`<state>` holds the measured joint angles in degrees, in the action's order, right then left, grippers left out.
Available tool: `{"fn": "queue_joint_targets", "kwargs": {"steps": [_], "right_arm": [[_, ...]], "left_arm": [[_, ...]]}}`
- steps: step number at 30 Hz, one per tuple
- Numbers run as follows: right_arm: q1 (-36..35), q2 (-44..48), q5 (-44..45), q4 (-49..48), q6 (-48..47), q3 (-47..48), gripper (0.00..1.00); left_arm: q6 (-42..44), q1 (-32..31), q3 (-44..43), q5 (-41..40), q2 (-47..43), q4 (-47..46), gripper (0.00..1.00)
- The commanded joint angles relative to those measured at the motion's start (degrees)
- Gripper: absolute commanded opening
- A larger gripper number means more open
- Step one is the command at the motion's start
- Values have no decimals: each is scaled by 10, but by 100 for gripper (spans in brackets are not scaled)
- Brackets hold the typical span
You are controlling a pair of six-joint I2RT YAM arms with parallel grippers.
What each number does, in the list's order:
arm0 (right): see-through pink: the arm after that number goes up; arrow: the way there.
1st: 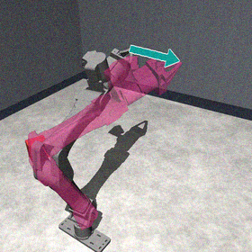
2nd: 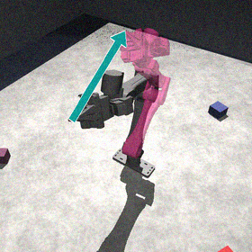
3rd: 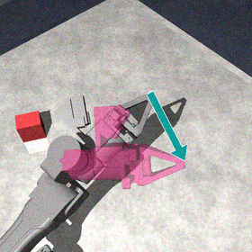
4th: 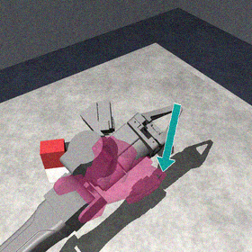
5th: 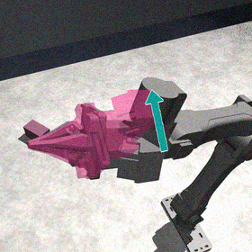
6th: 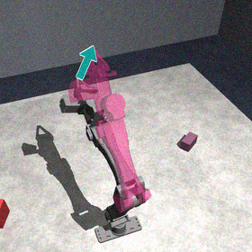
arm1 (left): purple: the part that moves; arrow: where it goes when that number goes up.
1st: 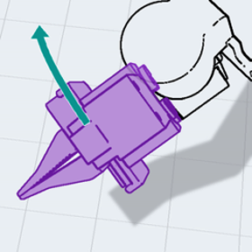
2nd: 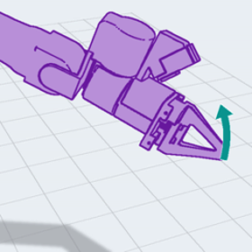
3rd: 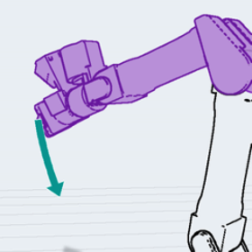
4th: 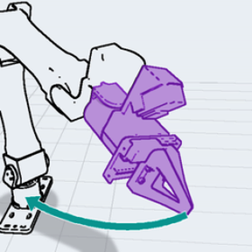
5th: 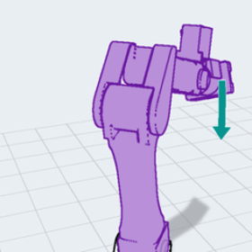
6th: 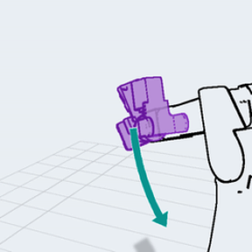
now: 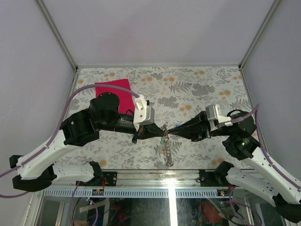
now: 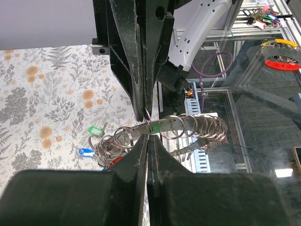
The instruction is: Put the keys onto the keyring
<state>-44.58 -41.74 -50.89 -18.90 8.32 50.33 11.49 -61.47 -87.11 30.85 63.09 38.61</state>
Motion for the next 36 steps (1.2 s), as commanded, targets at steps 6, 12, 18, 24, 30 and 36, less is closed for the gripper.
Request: {"fn": "queue_joint_targets", "kwargs": {"steps": [6, 12, 18, 24, 30, 36], "right_arm": [[-2, 20, 106, -197, 72, -30, 0], [-2, 17, 152, -298, 129, -68, 0], [-2, 11, 188, -363, 166, -88, 0], [-2, -3, 212, -419, 210, -102, 0], [-2, -9, 232, -443, 230, -106, 0], [-2, -7, 232, -439, 229, -105, 0]], "left_arm": [[-6, -2, 13, -41, -21, -37, 0], [-23, -2, 36, -64, -36, -82, 0], [-40, -2, 61, -87, -49, -124, 0], [-55, -2, 75, -102, -52, -150, 0], [-60, -2, 79, -106, -44, -158, 0], [-56, -1, 77, -108, -43, -157, 3]]}}
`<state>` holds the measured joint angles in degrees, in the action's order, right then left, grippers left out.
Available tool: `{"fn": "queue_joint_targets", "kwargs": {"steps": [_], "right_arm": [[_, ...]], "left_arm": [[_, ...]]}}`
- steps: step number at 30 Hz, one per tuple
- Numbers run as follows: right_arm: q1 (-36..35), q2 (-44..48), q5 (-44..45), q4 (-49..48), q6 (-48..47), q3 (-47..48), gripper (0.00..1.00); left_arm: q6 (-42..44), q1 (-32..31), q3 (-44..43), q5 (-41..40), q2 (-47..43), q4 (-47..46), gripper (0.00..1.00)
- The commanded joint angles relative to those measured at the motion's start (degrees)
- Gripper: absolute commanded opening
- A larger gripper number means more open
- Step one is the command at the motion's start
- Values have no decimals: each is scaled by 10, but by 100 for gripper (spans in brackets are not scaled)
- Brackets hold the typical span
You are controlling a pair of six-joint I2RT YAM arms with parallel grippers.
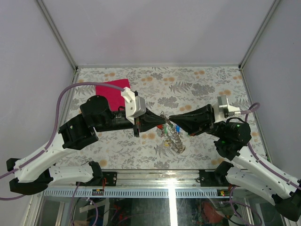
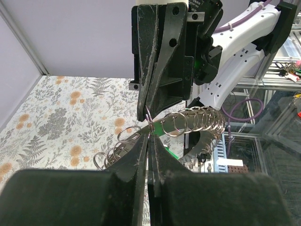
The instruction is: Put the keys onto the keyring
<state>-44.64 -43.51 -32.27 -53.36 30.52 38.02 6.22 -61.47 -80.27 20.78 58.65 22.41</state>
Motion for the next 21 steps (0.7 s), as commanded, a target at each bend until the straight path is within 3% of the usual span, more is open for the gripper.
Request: {"fn": "queue_joint_targets", "kwargs": {"steps": [1, 6, 16, 21], "right_arm": [[-2, 12, 46, -89, 2, 18, 0], [-1, 19, 31, -44, -29, 27, 0], [-2, 23, 8, -13, -58, 35, 0], [-1, 22, -2, 3, -68, 38, 0]], "left_arm": [[-3, -2, 7, -7, -1, 5, 4], [0, -2, 8, -1, -14, -6, 19], [-23, -2, 36, -13, -47, -85, 24], [-42, -2, 75, -18, -64, -158, 32]]}}
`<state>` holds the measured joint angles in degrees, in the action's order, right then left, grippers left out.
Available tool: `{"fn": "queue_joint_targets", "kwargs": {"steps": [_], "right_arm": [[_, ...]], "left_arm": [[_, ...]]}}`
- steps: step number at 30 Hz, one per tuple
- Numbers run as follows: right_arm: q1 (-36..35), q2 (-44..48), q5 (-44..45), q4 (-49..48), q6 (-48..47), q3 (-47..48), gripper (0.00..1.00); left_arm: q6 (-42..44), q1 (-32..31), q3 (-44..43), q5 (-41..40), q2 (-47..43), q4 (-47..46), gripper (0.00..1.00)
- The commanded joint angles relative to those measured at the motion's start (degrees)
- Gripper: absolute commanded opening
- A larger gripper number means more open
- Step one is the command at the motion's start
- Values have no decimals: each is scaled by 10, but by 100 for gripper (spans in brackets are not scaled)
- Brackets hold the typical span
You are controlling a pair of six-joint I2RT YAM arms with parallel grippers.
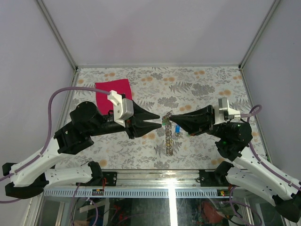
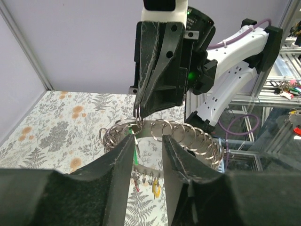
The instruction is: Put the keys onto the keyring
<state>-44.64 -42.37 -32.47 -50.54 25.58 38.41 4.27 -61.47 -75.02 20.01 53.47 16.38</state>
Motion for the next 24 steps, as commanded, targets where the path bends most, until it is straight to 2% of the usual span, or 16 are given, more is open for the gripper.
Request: {"fn": "queue_joint_targets", "kwargs": {"steps": [1, 14, 24], "right_arm": [[-2, 10, -2, -25, -19, 35, 0], [-1, 10, -29, -11, -24, 40, 0], [-2, 14, -43, -10, -25, 46, 0]], "left_arm": [[-24, -2, 25, -8, -12, -103, 34], [-7, -2, 10, 12, 28, -98, 35], [-3, -2, 7, 11, 36, -85, 15]]}}
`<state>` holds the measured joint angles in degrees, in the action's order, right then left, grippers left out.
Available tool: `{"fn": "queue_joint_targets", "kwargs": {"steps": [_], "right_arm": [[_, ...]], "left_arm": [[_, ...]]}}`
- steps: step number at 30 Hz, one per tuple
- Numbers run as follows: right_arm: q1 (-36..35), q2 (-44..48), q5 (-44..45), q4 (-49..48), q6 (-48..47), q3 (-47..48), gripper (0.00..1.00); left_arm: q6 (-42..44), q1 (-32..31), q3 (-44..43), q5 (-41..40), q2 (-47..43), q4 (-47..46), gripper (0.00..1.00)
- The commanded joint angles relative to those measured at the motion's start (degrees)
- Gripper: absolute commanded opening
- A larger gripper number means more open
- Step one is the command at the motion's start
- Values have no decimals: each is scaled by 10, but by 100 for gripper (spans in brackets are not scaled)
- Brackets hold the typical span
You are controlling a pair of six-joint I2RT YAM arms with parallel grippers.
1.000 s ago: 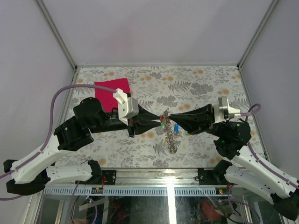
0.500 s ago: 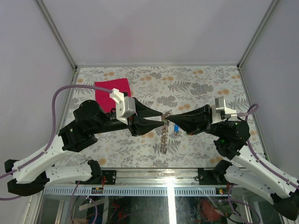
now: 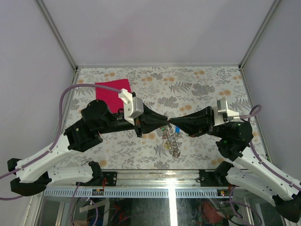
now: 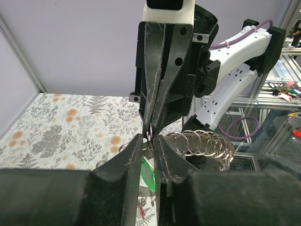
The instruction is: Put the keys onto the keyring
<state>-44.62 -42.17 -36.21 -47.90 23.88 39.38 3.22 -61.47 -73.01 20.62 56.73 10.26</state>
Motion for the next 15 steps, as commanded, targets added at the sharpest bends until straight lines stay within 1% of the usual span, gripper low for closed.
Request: {"fn": "queue_joint_targets", "kwargs": {"steps": [1, 7, 11, 15], "right_arm": [[-2, 12, -5, -37, -8, 36, 0], [-2, 12, -5, -36, -9, 39, 0], [-2, 16, -6, -19, -18, 41, 0], [-2, 31, -8, 66, -72, 60, 0]], "left_arm": [[9, -2, -14, 6, 5, -21, 13], [13, -2, -22, 10, 13, -3, 0], [15, -2, -35, 17, 20, 21, 0], [22, -2, -71, 22, 38, 84, 0]]}}
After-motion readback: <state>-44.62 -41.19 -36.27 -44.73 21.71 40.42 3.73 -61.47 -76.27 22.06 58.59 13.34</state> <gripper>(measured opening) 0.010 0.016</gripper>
